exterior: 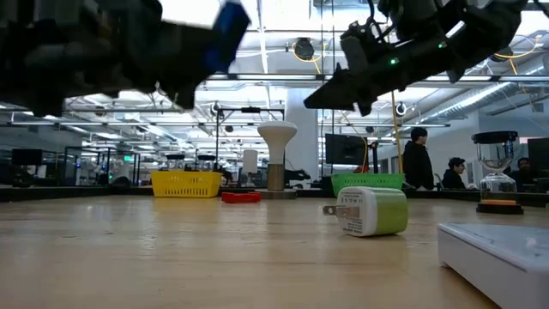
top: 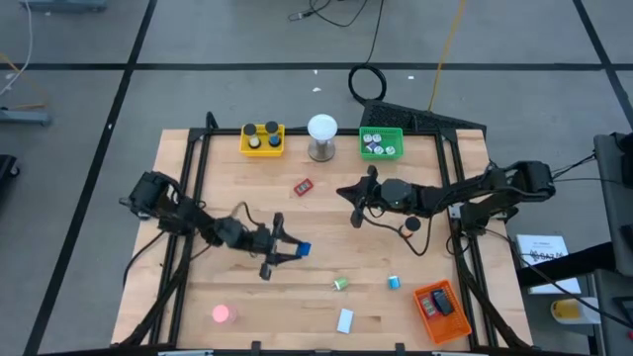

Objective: Pick & Place Office items
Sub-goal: Put the blue digital timer into the orange bin

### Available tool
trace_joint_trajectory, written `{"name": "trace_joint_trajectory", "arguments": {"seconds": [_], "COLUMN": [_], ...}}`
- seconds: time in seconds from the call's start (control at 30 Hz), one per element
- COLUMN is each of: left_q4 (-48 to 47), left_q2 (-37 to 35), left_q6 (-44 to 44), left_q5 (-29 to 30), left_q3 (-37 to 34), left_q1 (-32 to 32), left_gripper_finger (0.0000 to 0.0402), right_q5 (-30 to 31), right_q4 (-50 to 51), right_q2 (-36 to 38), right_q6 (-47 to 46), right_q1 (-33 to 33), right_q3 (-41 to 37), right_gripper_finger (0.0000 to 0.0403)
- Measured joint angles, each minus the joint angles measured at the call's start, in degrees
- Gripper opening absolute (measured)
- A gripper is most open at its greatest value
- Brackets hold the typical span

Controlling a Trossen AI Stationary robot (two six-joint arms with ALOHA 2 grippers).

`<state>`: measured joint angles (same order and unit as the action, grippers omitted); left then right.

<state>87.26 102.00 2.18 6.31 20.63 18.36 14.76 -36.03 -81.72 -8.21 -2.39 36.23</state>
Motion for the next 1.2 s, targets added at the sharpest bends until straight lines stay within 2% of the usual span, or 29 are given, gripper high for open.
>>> {"name": "trace_joint_trajectory", "arguments": {"seconds": [0.1,0.3,0.57,0.7,0.8,0.93,1.2], "left_q4": [2.39,2.39,2.4,2.41,2.45,2.38,-0.19], "left_q2": [0.0,0.02,0.24,0.24,0.24,0.22,0.22], "left_q6": [-2.25,-2.57,0.55,1.5,1.98,1.37,0.62], "left_q5": [-7.1,-9.97,-2.4,1.65,1.03,0.52,0.02], "left_q3": [1.03,3.35,4.06,5.31,7.05,9.38,12.43], "left_q1": [-4.0,-9.92,-13.27,-12.74,-12.37,-11.77,-11.79], "left_gripper_finger": [0.0157,0.0157,0.0157,0.0157,0.0157,0.0157,0.0157], "right_q5": [-0.02,-0.02,-0.18,-5.4,-8.75,-9.06,-10.23], "right_q4": [-3.69,-6.71,-14.55,-20.01,-23.42,-27.55,-36.31], "right_q2": [-3.41,-6.09,-4.71,-4.76,-4.76,-6.13,-9.93], "right_q6": [0.0,0.46,3.57,5.33,5.44,6.26,5.7], "right_q1": [0.45,1.75,5.88,7.19,7.6,7.76,7.34], "right_q3": [0.02,-0.04,-0.02,-0.02,-0.02,0.0,0.65], "right_gripper_finger": [0.0038,0.011,0.021,0.0247,0.0267,0.0284,0.0288]}}
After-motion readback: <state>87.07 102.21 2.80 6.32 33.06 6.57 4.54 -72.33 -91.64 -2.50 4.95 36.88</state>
